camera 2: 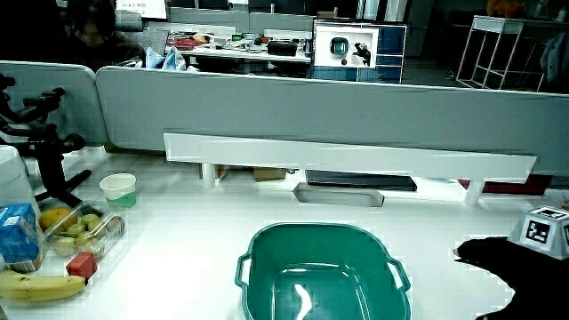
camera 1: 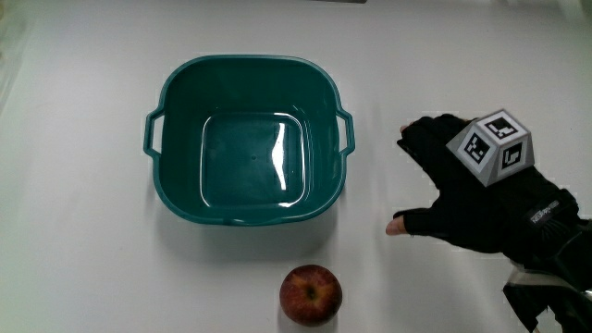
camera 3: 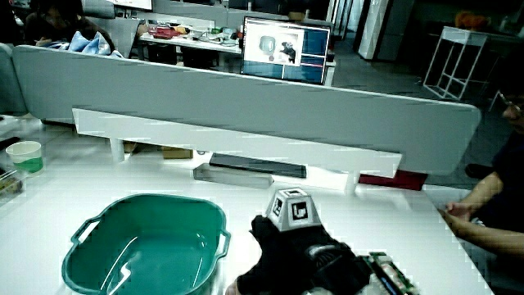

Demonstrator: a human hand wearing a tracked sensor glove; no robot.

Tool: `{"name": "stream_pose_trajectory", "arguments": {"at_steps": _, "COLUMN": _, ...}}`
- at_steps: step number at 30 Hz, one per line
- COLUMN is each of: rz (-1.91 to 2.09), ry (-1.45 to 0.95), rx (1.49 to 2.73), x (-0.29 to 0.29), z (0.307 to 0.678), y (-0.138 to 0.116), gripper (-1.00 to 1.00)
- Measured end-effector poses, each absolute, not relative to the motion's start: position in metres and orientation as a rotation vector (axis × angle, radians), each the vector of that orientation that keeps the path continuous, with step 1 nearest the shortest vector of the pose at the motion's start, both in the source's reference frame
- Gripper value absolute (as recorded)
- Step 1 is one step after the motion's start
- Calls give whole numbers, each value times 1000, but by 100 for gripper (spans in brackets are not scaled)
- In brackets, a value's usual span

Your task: Pick apple from desk

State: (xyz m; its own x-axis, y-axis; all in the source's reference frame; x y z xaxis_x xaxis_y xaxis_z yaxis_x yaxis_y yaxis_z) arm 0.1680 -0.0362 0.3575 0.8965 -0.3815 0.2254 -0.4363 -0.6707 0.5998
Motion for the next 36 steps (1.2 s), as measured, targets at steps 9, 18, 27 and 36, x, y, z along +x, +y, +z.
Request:
{"name": "stream_pose_trajectory", "arguments": {"at_steps": 9, "rz": 161, "ry": -666, "rx": 2335, "x": 153, "z": 357, "y": -15, "gripper": 0}}
{"name": "stream_pose_trajectory", "arguments": {"at_steps": 18, "rz": 194, "ry": -718, "rx": 2278, "x": 142, "z": 367, "y": 3, "gripper": 0}}
{"name": "stream_pose_trajectory", "arguments": {"at_steps": 27, "rz": 208, "ry": -760, "rx": 2232, "x": 127, "z": 380, "y": 18, "gripper": 0}}
{"name": "stream_pose_trajectory", "arguments": {"at_steps": 36, "rz": 218, "ry": -811, "rx": 2172, "x": 111, "z": 393, "y": 31, "gripper": 0}}
